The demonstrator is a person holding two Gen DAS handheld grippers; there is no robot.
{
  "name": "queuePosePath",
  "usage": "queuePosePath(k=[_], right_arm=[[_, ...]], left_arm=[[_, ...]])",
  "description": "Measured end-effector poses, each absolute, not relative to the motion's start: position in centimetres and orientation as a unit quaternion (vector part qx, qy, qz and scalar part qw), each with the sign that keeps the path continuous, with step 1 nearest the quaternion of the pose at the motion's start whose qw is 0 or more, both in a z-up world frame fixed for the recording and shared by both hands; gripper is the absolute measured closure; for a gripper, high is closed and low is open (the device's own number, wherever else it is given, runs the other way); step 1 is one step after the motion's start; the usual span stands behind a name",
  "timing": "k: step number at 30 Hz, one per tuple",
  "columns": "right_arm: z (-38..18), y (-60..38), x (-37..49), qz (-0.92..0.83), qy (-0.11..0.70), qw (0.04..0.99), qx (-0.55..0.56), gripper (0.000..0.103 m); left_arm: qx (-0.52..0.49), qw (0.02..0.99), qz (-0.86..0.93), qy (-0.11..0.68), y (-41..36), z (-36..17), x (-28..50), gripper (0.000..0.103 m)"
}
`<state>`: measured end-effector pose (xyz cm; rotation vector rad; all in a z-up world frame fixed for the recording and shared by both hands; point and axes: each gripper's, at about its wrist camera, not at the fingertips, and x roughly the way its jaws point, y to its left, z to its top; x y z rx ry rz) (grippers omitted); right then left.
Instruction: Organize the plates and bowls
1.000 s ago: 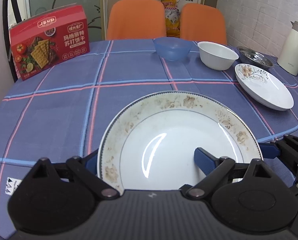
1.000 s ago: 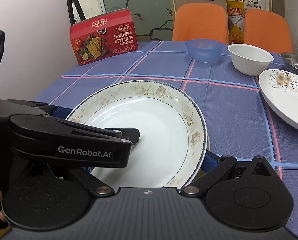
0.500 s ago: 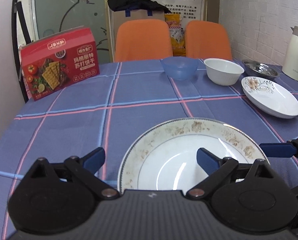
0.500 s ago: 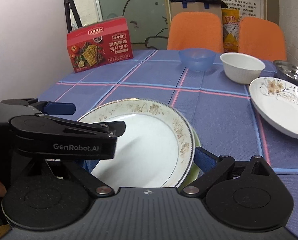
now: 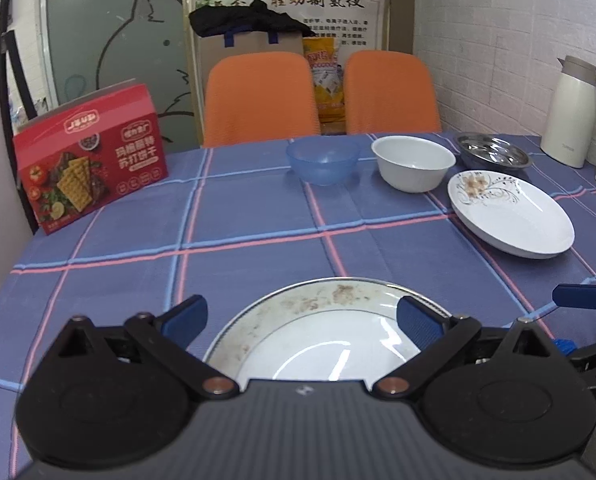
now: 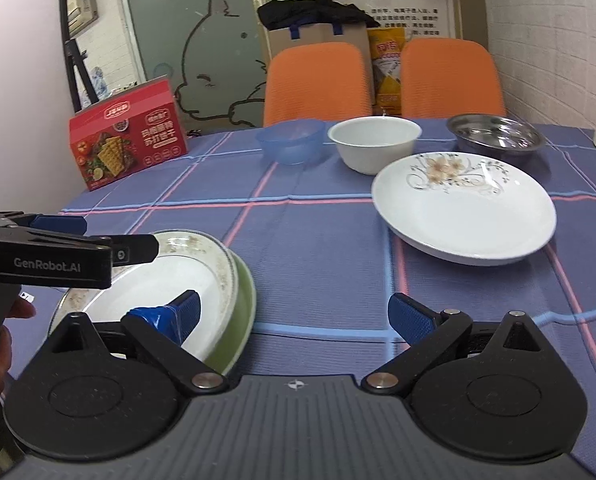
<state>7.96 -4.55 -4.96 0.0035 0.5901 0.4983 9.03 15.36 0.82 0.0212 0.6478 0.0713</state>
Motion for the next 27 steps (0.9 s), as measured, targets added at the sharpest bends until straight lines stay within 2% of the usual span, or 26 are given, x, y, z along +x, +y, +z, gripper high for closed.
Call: queuePosePath(k=[6,11,20,27], right_arm=[[-5.3,-10.3,9.6,0.187,0.289,0.937,0.062,0.015],[-4.6,-14.0,13.4,0.131,0.278,0.95,0.062,0.015],[-5.8,-14.9,21.6,0.123,0.315,0.94,0.032,0.015],[-6.3,-14.9,22.4,0.134,0.321,0.937,0.024,0.014]], left_arm=[[0.026,0.943,-0.022,0.331,11.5,1.9,12.6,0.004],[0.02,0.937,-0.065,0.343,8.2,2.3,18.3,0.004],[-0.029,0.911,-0.08,0.405,4.2,-0.8,28.5,0.004],[-0.025,0.898,-0.078,0.432,2.8,-3.2,30.4,0.004]])
